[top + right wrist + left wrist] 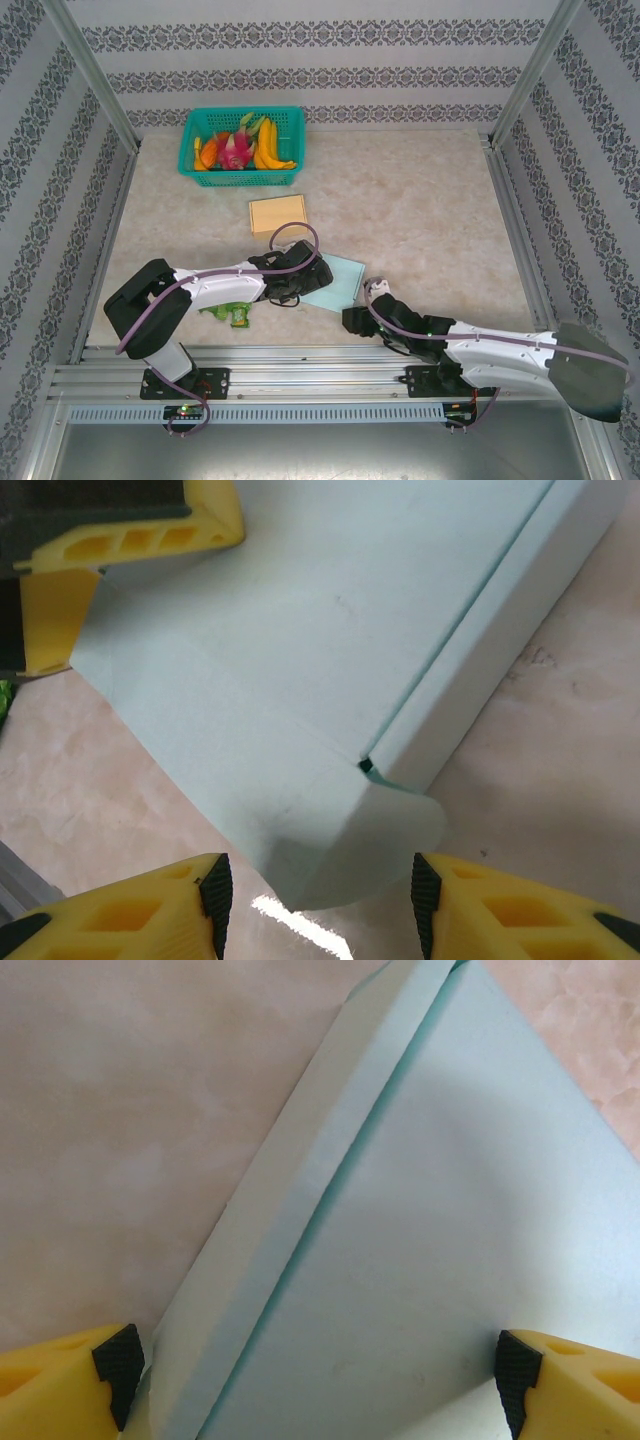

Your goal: Fold the paper box

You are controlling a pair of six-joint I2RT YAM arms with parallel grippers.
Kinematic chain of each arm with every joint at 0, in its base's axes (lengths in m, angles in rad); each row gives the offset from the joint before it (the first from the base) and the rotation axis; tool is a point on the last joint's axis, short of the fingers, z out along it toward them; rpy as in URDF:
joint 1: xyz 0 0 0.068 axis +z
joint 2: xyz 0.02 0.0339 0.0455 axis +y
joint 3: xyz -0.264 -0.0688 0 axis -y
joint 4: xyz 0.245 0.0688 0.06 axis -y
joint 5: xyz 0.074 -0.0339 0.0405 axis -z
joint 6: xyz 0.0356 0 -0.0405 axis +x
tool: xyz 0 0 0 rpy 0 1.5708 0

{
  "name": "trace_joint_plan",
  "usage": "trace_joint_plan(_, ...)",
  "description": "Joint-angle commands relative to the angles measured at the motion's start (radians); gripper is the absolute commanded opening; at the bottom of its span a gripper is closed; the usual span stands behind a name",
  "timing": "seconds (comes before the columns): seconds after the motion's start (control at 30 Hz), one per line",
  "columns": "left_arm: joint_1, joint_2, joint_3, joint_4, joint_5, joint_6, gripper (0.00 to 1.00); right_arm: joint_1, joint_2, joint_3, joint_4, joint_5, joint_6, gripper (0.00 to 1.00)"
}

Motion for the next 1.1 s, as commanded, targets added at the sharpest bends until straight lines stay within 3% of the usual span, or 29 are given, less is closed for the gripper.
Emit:
trace_joint_plan(0.0, -0.005, 0.005, -0.011, -0.093, -0.045, -0.010, 0.91, 0.017, 0.019, 0.020, 0.036, 0.009, 0.014, 0.52)
trace_joint_plan(0.53, -0.004, 0.005, -0.028, -0.075, -0.039, -0.011, 0.91, 0.022, 0.152, 0.076, 0.134, -0.031, 0.003, 0.52)
trace_joint_plan(1.07, -0.005, 0.014, -0.032, -0.064, -0.037, -0.010, 0.91, 0.023, 0.176, 0.105, 0.130, -0.016, -0.030, 0.49)
